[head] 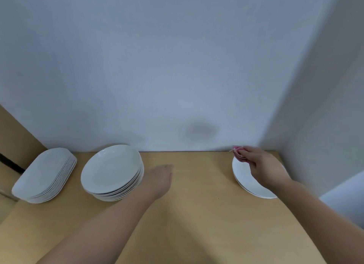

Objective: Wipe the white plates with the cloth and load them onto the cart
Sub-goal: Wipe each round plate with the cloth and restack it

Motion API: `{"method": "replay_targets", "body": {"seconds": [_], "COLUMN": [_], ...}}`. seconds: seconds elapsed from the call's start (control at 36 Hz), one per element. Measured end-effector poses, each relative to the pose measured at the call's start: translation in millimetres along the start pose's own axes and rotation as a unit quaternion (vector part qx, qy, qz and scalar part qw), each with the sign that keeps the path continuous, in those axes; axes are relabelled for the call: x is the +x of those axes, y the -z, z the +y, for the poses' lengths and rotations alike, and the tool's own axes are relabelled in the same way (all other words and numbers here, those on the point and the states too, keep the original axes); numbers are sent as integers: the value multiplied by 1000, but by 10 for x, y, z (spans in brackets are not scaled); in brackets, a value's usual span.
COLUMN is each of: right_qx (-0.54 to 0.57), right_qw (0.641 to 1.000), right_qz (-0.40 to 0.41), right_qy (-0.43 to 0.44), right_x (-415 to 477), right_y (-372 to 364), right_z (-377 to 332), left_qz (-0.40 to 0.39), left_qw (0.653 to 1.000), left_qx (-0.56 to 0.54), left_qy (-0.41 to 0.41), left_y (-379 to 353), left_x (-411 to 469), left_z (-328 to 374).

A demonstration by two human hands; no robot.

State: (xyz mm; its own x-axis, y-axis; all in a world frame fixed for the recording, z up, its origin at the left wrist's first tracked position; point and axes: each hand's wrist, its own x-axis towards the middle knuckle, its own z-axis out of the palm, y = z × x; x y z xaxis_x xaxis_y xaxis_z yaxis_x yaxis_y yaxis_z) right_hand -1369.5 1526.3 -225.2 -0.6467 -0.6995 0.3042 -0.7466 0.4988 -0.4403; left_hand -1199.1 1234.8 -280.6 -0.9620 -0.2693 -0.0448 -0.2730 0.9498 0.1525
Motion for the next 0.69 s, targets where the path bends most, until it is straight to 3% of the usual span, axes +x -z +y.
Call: {"method": "replay_targets", "body": {"seconds": [0.19,0.28,0.44,0.69], "right_qx": [-45,-47,-55,-66], "right_qw": [996,996,990,985], "right_qz": [61,45,-50,-125], "right_qy": [-40,-57,-116,-96], "right_x": [-345,-486,-637,-642], "right_y": [163,200,210,180], "right_z": [446,631,983,1290], "left_qz": [-7,-13,-41,-82], "left_qw": [997,995,995,987], "left_qx": [-16,-32,-81,-123], "left_qy": [-77,-89,-39,66], "left_y": [-244,-341,-556,-787], "left_x": [273,376,624,976], "left_z": [772,1110,1638,2023]}}
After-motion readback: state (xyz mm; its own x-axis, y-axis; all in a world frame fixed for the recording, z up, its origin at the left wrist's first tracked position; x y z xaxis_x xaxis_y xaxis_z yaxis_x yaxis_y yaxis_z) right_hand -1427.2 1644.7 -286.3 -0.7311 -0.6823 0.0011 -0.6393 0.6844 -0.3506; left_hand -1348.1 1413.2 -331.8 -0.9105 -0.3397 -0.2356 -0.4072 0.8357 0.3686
